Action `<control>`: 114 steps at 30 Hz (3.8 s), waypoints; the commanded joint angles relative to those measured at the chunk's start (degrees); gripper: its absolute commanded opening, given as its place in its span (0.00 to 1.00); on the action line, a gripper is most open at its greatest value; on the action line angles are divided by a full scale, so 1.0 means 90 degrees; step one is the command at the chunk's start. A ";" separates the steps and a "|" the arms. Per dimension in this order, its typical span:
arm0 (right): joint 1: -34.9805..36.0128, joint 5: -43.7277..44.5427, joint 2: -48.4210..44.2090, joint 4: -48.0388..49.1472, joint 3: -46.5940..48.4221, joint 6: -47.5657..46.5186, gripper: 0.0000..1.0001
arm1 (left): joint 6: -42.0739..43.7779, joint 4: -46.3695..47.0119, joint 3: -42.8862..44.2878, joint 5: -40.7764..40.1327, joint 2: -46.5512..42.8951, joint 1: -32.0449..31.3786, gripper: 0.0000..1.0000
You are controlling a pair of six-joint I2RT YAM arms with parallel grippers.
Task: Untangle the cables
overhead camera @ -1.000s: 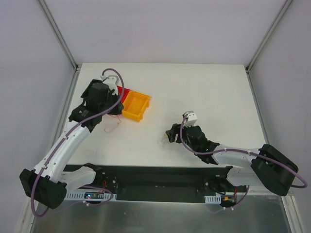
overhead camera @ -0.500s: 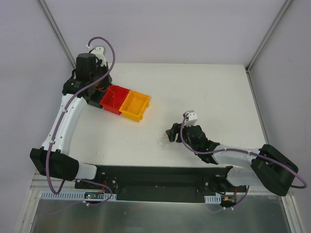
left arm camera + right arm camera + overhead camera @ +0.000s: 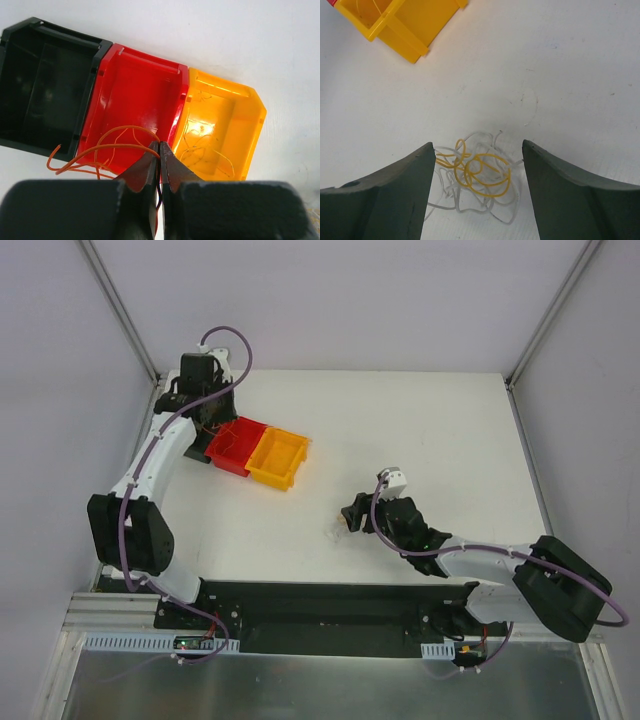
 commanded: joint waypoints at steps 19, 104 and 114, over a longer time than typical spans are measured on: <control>-0.0062 -0.0210 0.0414 0.0369 0.0372 0.0111 0.73 | -0.0388 0.0538 -0.0420 0.0588 0.0880 0.0263 0.47; -0.1410 -0.0317 -0.1578 0.0037 -0.1269 0.1791 0.69 | 0.0823 -0.1367 -0.0078 -0.0477 0.1495 -0.6036 0.44; -0.1410 -0.0376 -0.1451 0.0037 -0.1210 0.1791 0.69 | 0.0794 -0.1386 -0.0059 -0.0711 0.1397 -0.6153 0.27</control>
